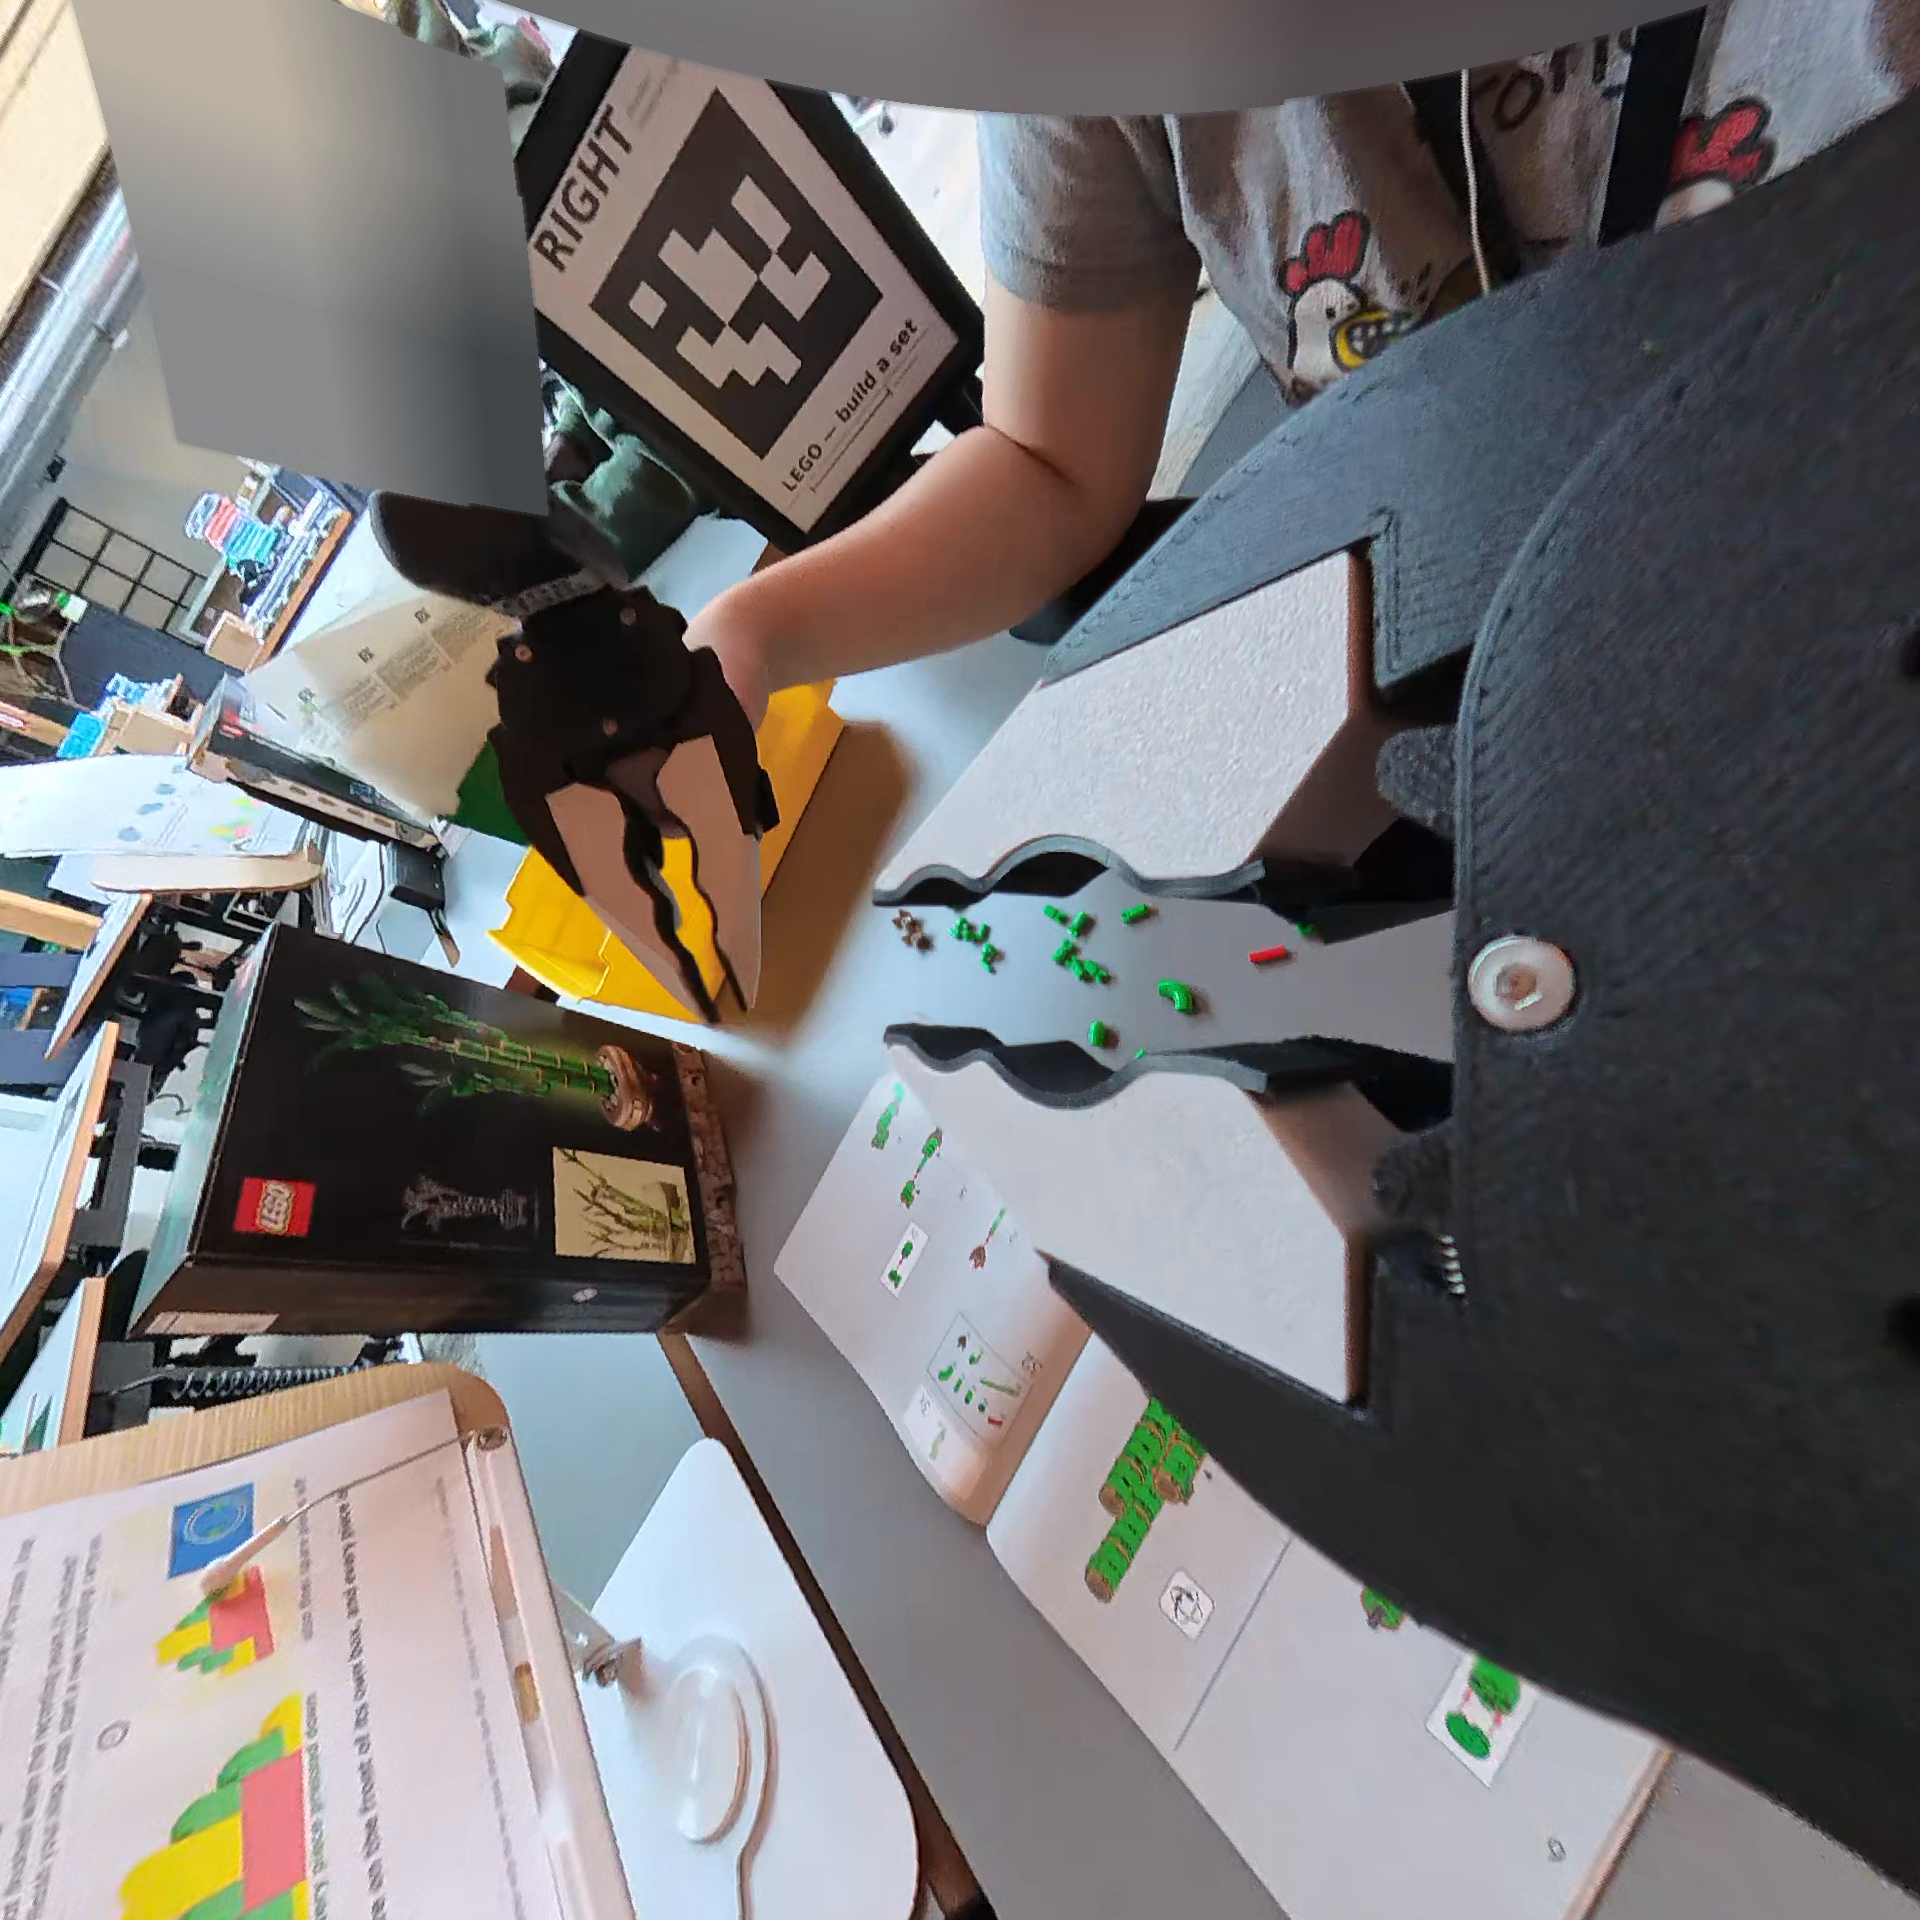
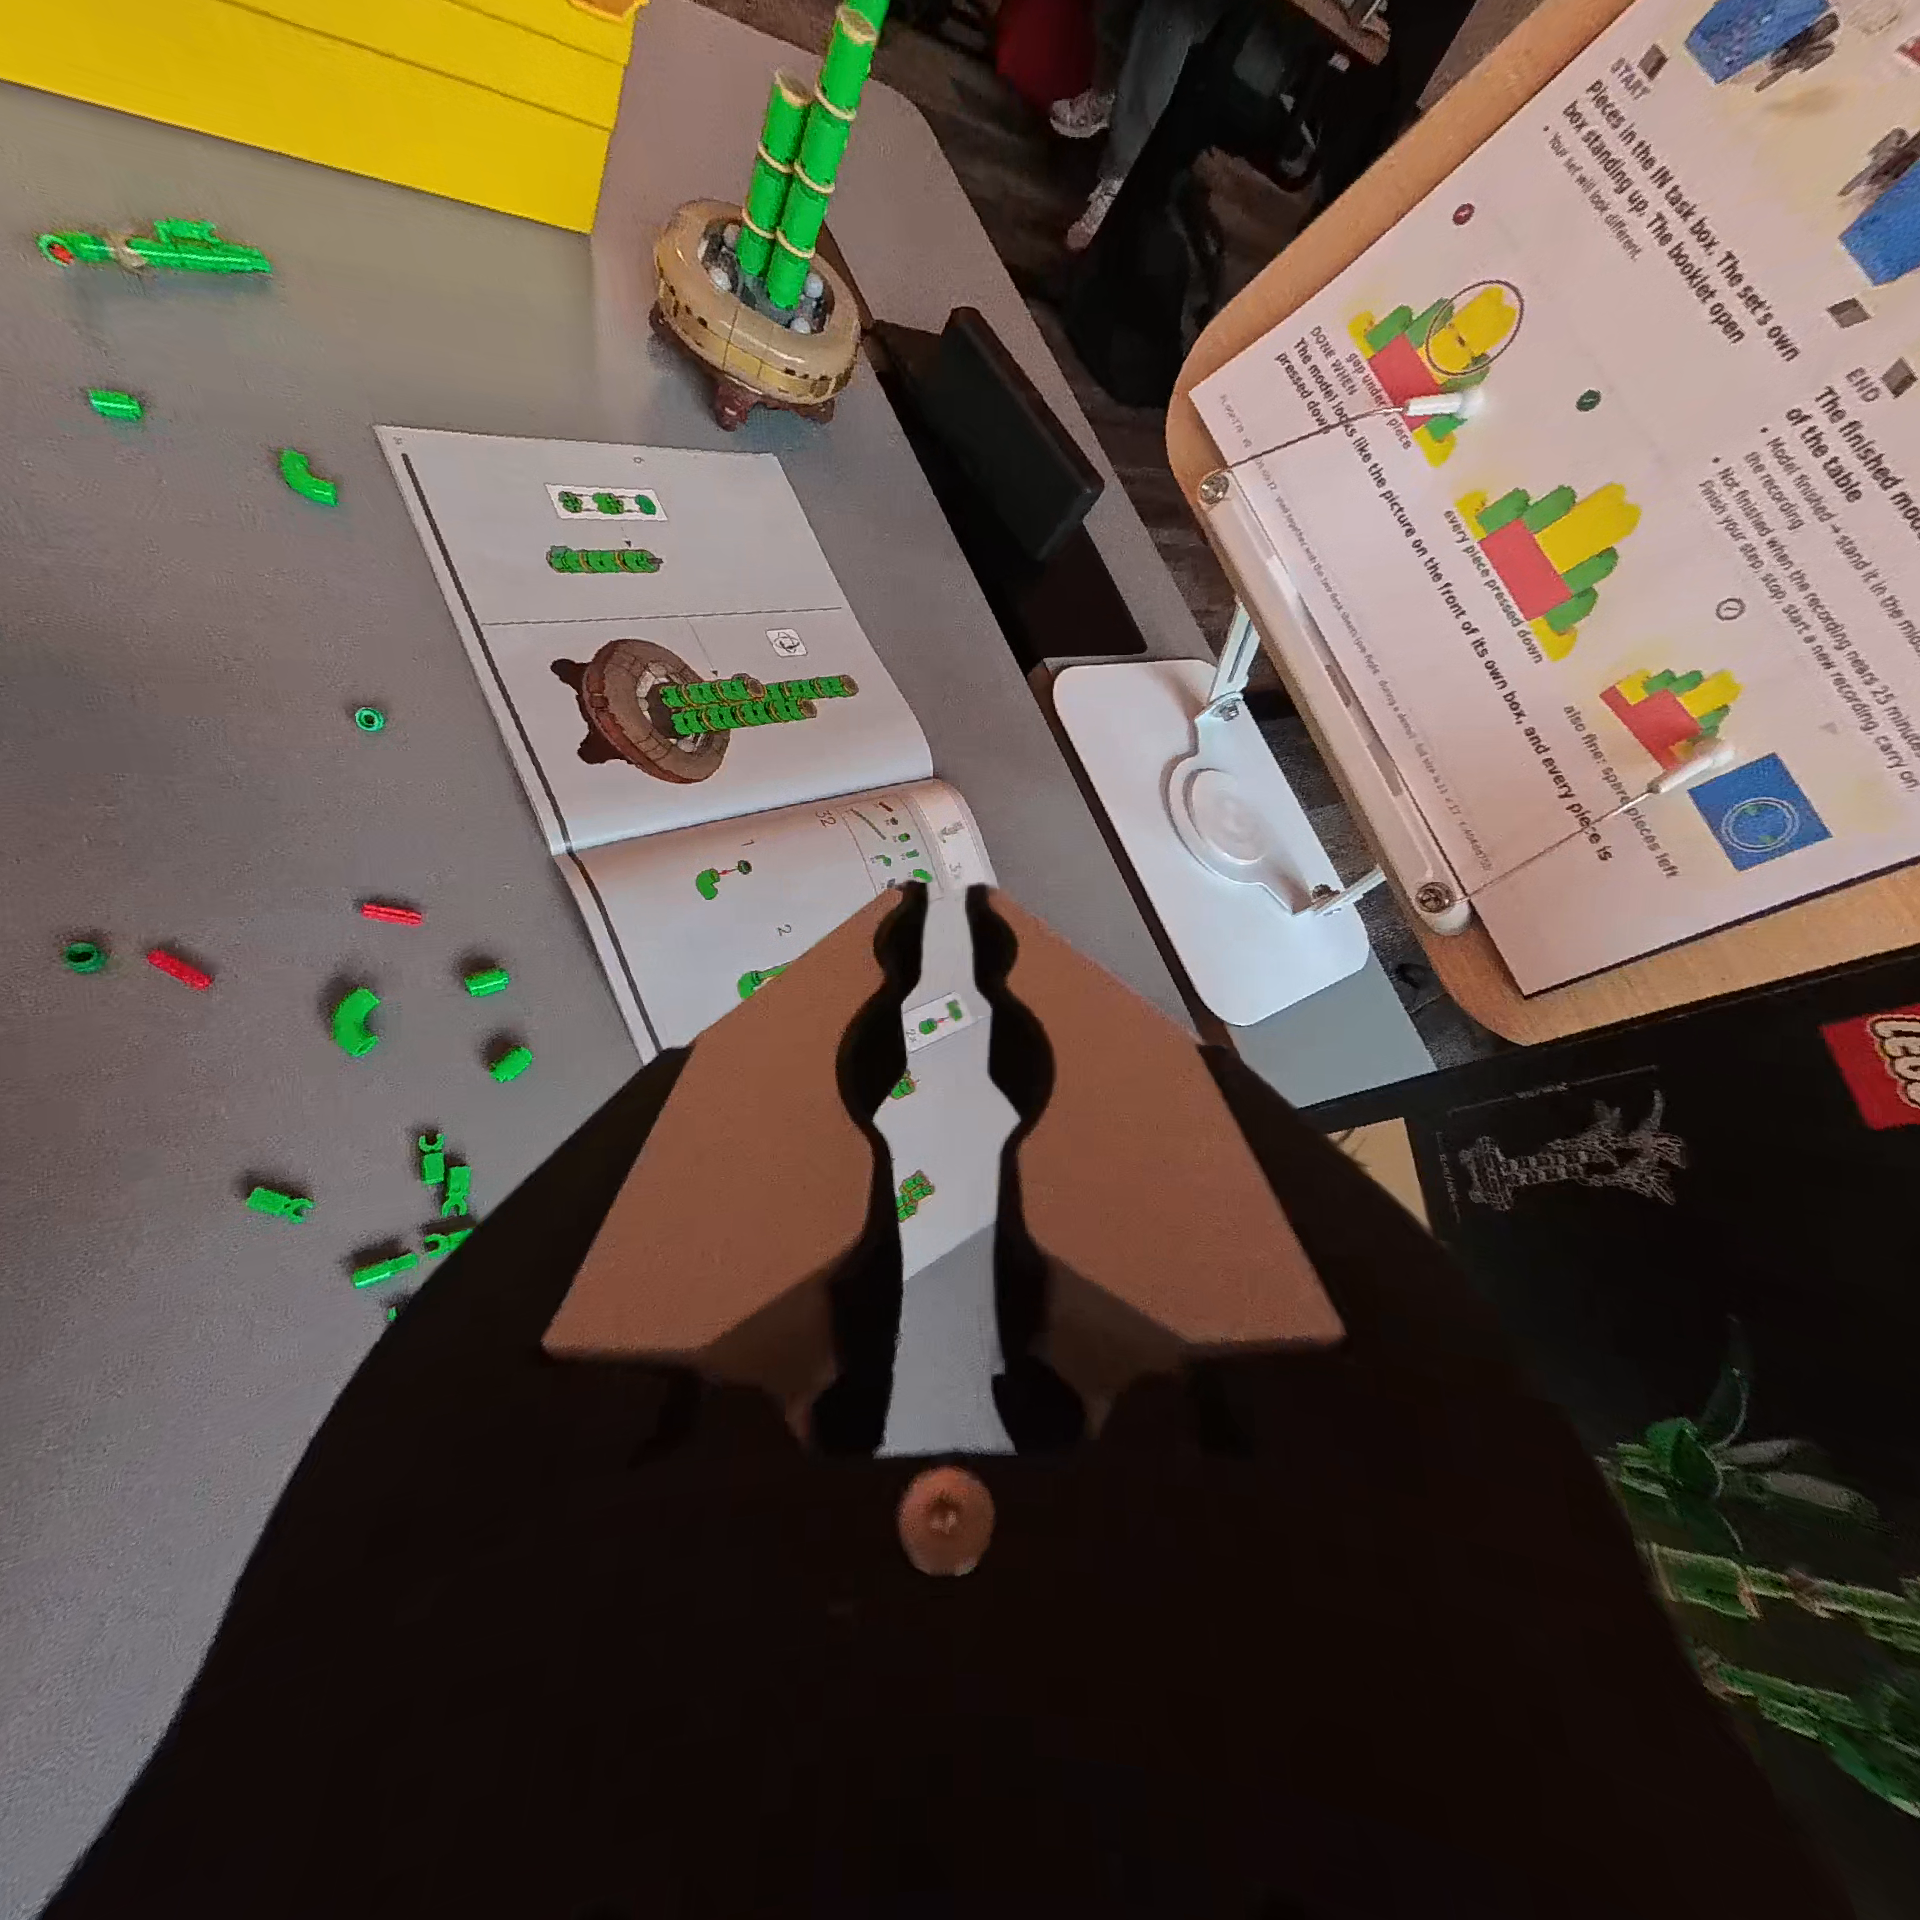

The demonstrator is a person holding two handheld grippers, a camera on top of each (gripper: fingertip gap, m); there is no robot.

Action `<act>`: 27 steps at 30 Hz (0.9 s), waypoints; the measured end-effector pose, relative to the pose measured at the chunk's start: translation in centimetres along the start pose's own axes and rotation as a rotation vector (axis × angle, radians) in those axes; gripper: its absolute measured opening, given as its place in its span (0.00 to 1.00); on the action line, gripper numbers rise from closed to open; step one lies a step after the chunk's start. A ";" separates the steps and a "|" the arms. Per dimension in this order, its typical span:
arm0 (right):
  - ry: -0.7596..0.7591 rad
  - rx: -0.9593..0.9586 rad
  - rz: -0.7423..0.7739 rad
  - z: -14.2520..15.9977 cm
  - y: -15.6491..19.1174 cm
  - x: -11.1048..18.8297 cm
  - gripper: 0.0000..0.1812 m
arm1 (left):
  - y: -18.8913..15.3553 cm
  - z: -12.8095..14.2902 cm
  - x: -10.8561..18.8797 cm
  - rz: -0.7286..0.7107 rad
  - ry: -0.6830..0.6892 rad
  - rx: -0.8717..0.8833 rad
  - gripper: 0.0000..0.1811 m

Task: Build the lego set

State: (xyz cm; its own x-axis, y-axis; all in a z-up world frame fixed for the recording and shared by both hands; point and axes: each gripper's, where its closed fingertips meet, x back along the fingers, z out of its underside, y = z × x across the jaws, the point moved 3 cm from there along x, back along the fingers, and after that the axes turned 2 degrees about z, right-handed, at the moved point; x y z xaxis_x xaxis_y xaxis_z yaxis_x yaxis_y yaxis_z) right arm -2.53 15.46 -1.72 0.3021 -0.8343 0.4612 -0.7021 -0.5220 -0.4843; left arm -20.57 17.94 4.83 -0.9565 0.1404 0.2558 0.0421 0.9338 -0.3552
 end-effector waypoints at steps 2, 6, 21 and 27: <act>-0.014 0.001 0.052 -0.4 -0.6 0.2 0.14 | 0.0 -0.2 0.4 -0.015 -0.011 -0.030 0.04; -0.039 -0.011 0.082 -1.0 -1.0 0.6 0.17 | -0.6 -0.7 1.4 -0.044 -0.024 -0.099 0.00; -0.003 -0.001 -0.509 -0.4 8.2 -0.4 0.00 | -1.7 -1.8 4.1 -0.057 -0.076 -0.114 0.00; 0.210 0.069 -0.792 3.8 15.6 -3.9 0.12 | -1.4 -1.8 4.4 -0.111 -0.076 -0.138 0.05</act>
State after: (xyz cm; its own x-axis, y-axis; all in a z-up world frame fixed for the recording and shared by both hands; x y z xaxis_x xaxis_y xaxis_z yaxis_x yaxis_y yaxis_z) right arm -12.23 9.84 -13.90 0.5598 -0.1674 0.8116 -0.2883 -0.9575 0.0014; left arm -24.33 17.90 8.10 -0.9764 0.0134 0.2156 -0.0309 0.9791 -0.2010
